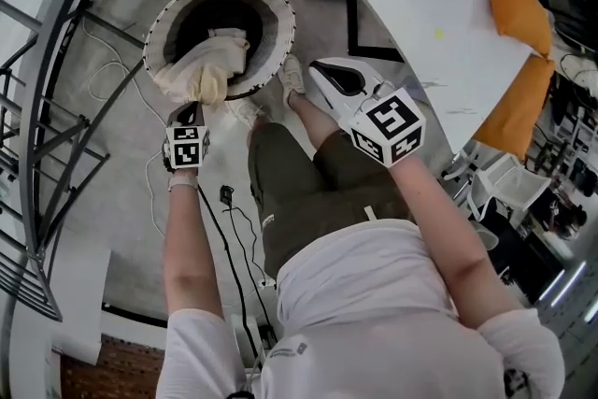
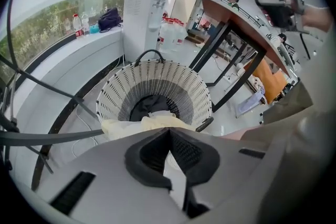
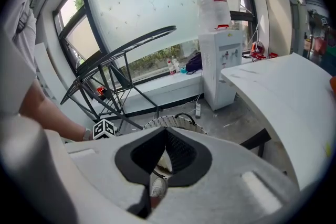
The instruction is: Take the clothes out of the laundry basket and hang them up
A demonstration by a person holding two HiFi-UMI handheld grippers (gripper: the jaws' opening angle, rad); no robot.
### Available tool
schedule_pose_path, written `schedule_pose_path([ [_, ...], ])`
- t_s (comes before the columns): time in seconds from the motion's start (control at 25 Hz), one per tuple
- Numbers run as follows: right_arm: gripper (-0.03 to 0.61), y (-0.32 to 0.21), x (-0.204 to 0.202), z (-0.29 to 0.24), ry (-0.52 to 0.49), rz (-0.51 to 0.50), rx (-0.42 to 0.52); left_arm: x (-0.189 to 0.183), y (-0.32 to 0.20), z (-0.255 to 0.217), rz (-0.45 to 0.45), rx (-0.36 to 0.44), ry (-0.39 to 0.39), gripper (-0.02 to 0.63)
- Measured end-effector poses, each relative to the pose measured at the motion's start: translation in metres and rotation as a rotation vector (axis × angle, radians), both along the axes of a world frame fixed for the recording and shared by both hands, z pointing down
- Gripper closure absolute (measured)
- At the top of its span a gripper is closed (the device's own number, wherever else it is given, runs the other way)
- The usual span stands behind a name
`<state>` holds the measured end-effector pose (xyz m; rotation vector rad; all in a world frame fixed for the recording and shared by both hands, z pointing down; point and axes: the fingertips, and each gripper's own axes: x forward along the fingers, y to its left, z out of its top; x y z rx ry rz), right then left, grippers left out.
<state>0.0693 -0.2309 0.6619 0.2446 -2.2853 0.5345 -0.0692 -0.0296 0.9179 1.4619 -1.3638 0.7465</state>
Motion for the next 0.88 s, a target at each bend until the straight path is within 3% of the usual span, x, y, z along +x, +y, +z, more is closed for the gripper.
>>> schedule_pose_path([
  [0.48,0.572,0.027,0.010,-0.036,-0.061,-0.037,0.016,0.014,-0.008,-0.120,-0.002,0.195,-0.034,0.614],
  [0.88,0.552,0.067,0.010,-0.045,-0.113,-0.144,-0.005,0.006,-0.011,-0.250,-0.061,0.379,-0.112,0.614],
])
